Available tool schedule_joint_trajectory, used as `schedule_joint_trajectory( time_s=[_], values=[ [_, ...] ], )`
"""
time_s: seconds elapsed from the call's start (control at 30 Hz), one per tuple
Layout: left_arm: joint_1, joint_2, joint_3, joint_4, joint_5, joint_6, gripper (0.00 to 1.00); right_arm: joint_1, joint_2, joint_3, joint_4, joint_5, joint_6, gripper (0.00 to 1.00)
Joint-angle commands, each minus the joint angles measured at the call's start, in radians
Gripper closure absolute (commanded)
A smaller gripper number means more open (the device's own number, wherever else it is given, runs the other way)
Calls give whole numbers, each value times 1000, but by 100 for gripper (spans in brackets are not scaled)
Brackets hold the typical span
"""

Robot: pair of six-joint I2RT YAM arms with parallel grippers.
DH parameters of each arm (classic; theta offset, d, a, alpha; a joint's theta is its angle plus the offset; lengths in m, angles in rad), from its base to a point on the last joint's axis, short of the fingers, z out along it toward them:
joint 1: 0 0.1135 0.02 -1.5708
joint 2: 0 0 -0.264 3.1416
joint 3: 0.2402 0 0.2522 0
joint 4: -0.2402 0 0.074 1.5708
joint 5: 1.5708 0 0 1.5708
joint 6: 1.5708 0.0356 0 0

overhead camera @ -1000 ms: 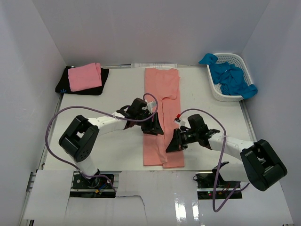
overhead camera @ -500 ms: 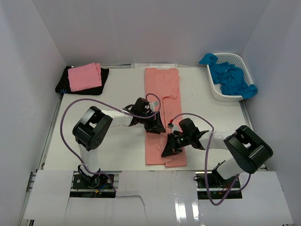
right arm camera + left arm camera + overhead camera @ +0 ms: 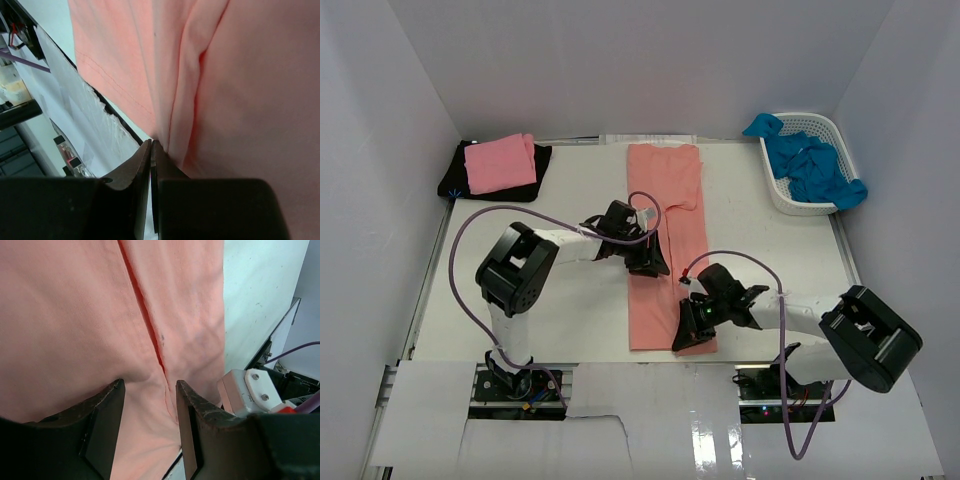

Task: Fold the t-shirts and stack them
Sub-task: Rotate the tshirt 90 degrees

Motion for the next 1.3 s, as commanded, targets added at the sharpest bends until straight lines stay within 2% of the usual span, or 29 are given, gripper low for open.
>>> schedule_joint_trajectory(
  time_s=[0.0, 0.13, 0.2, 0.23, 0.33, 0.47, 0.63, 0.8, 0.9, 1.0, 1.03, 1.1, 1.17, 1.2, 1.27],
  values=[
    [11, 2, 37, -34, -28, 34, 43, 14, -53, -10, -58, 16, 11, 92],
    [20, -17, 101, -87, -55, 56, 43, 15, -105, 39, -91, 6, 19, 92],
    [23, -38, 124, -127, -65, 71, 43, 15, -145, 82, -127, 2, 19, 81],
    [24, -46, 144, -139, -69, 76, 42, 14, -159, 98, -139, 2, 19, 65],
    [28, -100, 155, -192, -69, 83, 42, 0, -208, 167, -229, 64, -10, 60],
    [32, -215, 112, -282, -139, 84, 40, -58, -220, 224, -383, 207, -100, 60],
    [44, -354, -10, -354, -198, 80, 38, -146, -188, 248, -432, 258, -172, 58],
    [55, -387, -58, -402, -331, 108, 38, -169, -82, 314, -478, 407, -237, 62],
    [70, -374, -41, -403, -353, 125, 38, -186, -13, 354, -481, 425, -271, 69],
    [87, -341, -9, -406, -351, 137, 38, -198, 41, 391, -479, 440, -292, 82],
    [92, -334, 0, -409, -332, 139, 38, -200, 50, 398, -479, 440, -297, 92],
    [97, -322, 6, -416, -295, 137, 38, -203, 65, 408, -487, 437, -300, 92],
    [97, -336, -6, -426, -276, 125, 38, -203, 61, 402, -496, 414, -301, 92],
    [97, -347, -12, -437, -273, 120, 38, -203, 53, 380, -496, 404, -301, 80],
    [97, -389, -38, -477, -275, 104, 36, -206, 16, 354, -499, 378, -303, 66]
  ],
)
